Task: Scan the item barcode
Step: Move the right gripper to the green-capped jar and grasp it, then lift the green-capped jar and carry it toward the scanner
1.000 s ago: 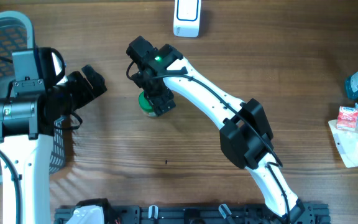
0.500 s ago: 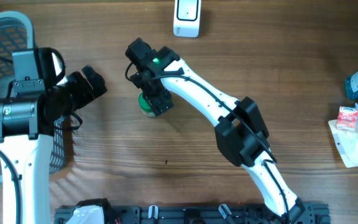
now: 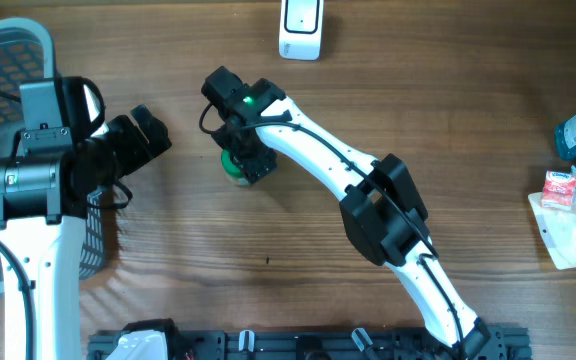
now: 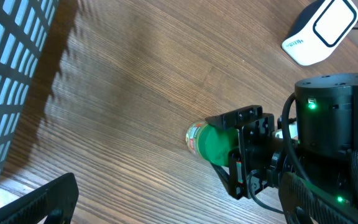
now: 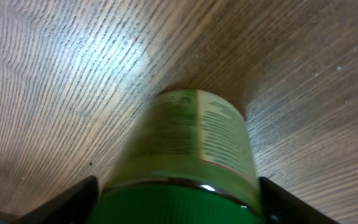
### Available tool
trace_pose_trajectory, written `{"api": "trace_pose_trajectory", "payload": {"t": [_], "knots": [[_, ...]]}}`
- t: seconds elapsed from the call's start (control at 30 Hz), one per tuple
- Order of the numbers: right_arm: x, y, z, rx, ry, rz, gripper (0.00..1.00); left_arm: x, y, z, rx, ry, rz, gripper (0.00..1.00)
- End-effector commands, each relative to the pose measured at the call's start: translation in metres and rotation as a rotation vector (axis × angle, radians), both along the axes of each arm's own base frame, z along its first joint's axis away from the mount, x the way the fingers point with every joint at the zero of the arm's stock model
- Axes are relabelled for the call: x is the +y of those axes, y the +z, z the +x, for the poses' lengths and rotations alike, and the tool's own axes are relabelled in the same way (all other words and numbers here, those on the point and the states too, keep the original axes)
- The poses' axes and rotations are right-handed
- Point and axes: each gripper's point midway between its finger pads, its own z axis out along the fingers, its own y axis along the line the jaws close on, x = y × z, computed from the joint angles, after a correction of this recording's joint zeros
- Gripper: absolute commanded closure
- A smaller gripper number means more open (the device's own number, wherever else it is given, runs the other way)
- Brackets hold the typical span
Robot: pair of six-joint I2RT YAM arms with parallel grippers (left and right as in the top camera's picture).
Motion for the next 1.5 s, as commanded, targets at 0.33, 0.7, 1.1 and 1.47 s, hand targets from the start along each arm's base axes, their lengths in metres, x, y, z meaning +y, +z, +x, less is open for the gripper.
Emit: {"api": "trace_pose_trajectory", "payload": {"t": [0.33, 0.7, 1.1, 1.47], "knots": [[-0.013, -0.007, 0.016, -0.202, 0.588, -0.105, 0.26, 0.004, 0.009, -0.001, -0.027, 0.019, 0.01, 0.0], [-0.108, -0.009, 0.042, -0.182, 1.426, -0.389, 0.21, 0.004, 0.009, -0.001, -0.028, 0.02, 0.01, 0.0], [-0.135, 0.005, 0.116, -0.325, 1.774, -0.654, 0.0, 0.004, 0.009, -0.001, -0.028, 0.02, 0.01, 0.0], [-0.121, 0.086, 0.13, -0.572, 1.297, -0.659, 0.0, 0.004, 0.009, -0.001, -0.028, 0.02, 0.01, 0.0]]}}
